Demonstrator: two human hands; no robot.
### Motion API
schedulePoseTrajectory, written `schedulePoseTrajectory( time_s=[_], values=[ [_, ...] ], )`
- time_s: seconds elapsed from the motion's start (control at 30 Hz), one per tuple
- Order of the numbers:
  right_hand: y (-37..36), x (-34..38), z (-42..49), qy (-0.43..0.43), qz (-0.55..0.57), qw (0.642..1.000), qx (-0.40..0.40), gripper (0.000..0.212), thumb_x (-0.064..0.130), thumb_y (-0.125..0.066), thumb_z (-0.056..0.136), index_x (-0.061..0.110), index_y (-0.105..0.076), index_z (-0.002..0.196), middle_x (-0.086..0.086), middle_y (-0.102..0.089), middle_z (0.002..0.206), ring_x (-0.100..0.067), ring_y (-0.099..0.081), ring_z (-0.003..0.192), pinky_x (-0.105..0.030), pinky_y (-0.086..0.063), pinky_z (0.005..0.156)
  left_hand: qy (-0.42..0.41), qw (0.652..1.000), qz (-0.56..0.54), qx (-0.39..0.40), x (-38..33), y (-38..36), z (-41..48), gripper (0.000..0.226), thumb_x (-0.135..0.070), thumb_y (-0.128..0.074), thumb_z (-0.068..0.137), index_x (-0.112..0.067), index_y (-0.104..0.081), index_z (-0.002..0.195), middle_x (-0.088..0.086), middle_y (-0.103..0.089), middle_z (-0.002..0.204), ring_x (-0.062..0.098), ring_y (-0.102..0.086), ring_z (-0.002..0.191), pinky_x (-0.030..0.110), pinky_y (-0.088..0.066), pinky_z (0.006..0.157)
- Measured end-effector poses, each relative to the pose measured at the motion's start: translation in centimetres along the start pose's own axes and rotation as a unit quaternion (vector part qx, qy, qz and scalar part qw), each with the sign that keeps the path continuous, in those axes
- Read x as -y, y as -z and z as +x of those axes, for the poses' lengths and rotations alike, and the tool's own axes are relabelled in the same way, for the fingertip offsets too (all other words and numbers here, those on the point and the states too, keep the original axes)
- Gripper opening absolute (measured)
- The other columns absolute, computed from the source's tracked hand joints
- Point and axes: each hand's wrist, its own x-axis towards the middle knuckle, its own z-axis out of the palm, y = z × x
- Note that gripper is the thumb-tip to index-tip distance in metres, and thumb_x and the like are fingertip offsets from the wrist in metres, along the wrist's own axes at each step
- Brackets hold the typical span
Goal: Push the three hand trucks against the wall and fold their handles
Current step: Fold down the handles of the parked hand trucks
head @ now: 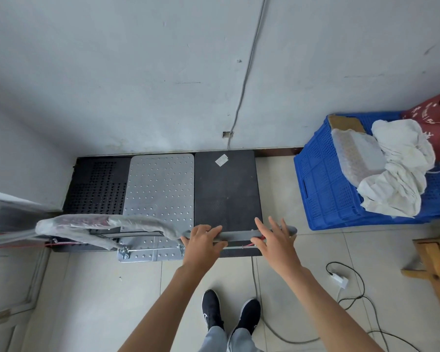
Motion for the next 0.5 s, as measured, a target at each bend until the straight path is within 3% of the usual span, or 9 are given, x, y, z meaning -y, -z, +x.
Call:
schedulePoseTrajectory(
  time_s=[0.17,0.27,0.37,0.5],
  values=[
    [0.0,1.2,-1.3,0.026,-0.009,1.0,-0.009,0.055,0.046,-0.037,0.101,0.035,-0.022,0.152,-0.008,-0.021,0.162,-0.036,-0.008,0.15,-0.071,-0.015,0.111,-0.026,0.998,0.049,-0.016,-1.2,-1.0,-1.3,0.049,-0.051,-0.051,0.094,-0.043,-0.042,0.142,-0.001,-0.038,0.154,0.021,-0.019,0.148,0.063,-0.015,0.114],
    [-0.9,1.4,-1.9,0.041,-0.041,0.998,0.008,0.059,0.051,-0.036,0.099,0.038,-0.014,0.152,-0.009,-0.007,0.164,-0.039,0.003,0.15,-0.073,-0.011,0.111,-0.032,0.994,0.108,0.012,-2.6,-2.3,-1.8,0.057,-0.053,-0.035,0.098,-0.046,-0.014,0.15,-0.001,-0.016,0.163,0.023,-0.002,0.152,0.072,-0.003,0.11],
    [-1.1,0.8,-1.4,0.051,-0.049,0.997,0.015,0.059,0.049,-0.038,0.099,0.038,-0.013,0.152,-0.01,0.002,0.165,-0.041,0.009,0.149,-0.074,-0.009,0.111,-0.04,0.984,0.175,0.014,-3.2,-3.3,-1.7,0.066,-0.046,-0.031,0.1,-0.041,0.012,0.151,0.002,0.003,0.165,0.029,0.008,0.152,0.077,-0.002,0.106],
    [-0.8,0.5,-0.3,0.054,-0.034,0.998,0.016,0.058,0.045,-0.041,0.1,0.037,-0.016,0.151,-0.009,0.002,0.165,-0.042,0.012,0.148,-0.076,-0.008,0.109,-0.033,0.982,0.184,0.009,-3.9,-3.4,-1.0,0.069,-0.034,-0.033,0.101,-0.04,0.015,0.15,0.003,0.008,0.165,0.031,0.012,0.151,0.079,-0.002,0.105]
  ],
)
